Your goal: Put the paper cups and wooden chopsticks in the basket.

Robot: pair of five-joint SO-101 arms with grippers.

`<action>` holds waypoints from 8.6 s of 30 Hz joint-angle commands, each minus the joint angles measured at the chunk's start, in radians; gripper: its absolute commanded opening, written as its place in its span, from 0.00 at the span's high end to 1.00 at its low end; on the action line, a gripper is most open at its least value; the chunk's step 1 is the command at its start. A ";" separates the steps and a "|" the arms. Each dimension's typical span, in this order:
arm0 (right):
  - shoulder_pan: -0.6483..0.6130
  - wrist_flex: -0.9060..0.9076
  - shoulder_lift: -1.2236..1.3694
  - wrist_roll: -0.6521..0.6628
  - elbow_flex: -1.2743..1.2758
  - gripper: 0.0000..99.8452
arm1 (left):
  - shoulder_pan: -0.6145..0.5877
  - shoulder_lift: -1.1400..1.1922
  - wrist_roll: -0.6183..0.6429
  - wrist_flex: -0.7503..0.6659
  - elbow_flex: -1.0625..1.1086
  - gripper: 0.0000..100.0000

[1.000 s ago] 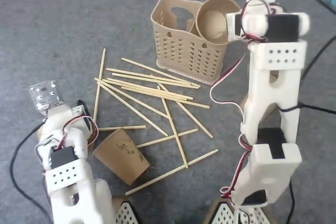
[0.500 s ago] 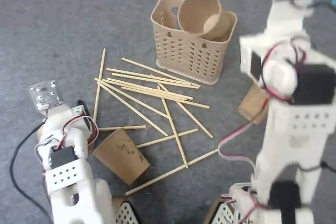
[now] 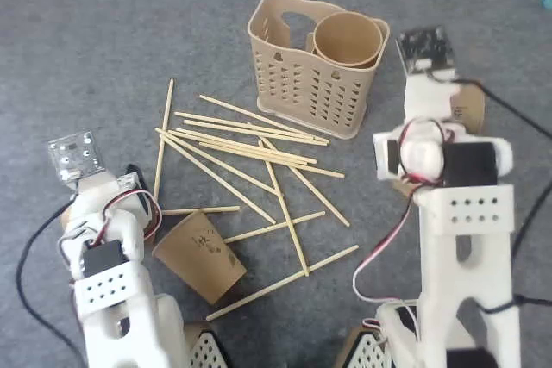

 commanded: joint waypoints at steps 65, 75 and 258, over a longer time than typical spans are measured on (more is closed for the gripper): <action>0.168 -0.584 -0.443 0.226 1.089 0.99 | -0.041 0.334 -0.399 0.624 -0.452 0.99; 0.174 -0.584 -0.443 0.226 1.091 0.99 | -0.407 0.509 -0.480 0.404 -0.634 0.99; 0.495 -0.282 0.653 0.236 -0.379 0.99 | 0.003 0.044 -0.132 0.153 -0.058 0.75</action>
